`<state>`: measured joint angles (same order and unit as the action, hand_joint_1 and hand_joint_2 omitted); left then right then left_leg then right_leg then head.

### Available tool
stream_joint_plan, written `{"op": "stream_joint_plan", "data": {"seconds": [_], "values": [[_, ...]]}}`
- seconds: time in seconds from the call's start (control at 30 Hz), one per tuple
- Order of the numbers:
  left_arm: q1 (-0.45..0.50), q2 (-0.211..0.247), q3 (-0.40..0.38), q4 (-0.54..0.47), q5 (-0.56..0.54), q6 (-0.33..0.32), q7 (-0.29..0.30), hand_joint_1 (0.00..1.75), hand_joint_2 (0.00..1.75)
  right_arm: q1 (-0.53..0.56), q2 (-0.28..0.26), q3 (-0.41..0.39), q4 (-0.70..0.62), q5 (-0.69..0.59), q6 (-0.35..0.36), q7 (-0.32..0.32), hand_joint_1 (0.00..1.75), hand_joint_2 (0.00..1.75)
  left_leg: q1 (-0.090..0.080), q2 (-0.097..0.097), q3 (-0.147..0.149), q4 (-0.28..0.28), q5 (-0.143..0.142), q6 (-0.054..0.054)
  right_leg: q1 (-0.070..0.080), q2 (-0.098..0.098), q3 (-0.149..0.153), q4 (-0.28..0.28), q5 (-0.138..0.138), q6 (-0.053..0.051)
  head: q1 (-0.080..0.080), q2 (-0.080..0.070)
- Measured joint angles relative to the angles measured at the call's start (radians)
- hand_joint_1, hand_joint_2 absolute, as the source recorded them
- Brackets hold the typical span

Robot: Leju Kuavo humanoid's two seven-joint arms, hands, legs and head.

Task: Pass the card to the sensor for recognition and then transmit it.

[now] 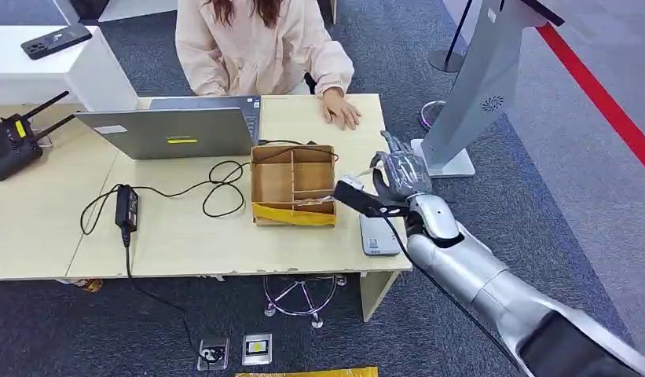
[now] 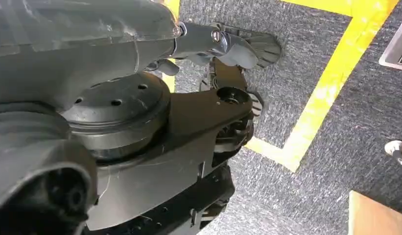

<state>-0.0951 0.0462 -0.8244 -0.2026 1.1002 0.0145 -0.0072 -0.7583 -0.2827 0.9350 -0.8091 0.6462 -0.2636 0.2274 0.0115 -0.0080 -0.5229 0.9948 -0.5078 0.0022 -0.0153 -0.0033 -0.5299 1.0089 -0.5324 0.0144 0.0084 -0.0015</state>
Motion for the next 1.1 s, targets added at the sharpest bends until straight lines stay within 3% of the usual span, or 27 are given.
{"op": "stream_joint_plan", "data": {"seconds": [1.1], "values": [[0.009, 0.005, -0.009, 0.0, 0.024, 0.009, -0.014, 0.0, 0.0, 0.101, -0.019, 0.0, 0.046, 0.007, 0.027, -0.021, 1.75, 1.75, 0.0, 0.0, 0.0, 0.0, 0.0, 0.0, 0.0, 0.0, 0.0, 0.0, 0.0, 0.0, 0.0, 0.0]]}}
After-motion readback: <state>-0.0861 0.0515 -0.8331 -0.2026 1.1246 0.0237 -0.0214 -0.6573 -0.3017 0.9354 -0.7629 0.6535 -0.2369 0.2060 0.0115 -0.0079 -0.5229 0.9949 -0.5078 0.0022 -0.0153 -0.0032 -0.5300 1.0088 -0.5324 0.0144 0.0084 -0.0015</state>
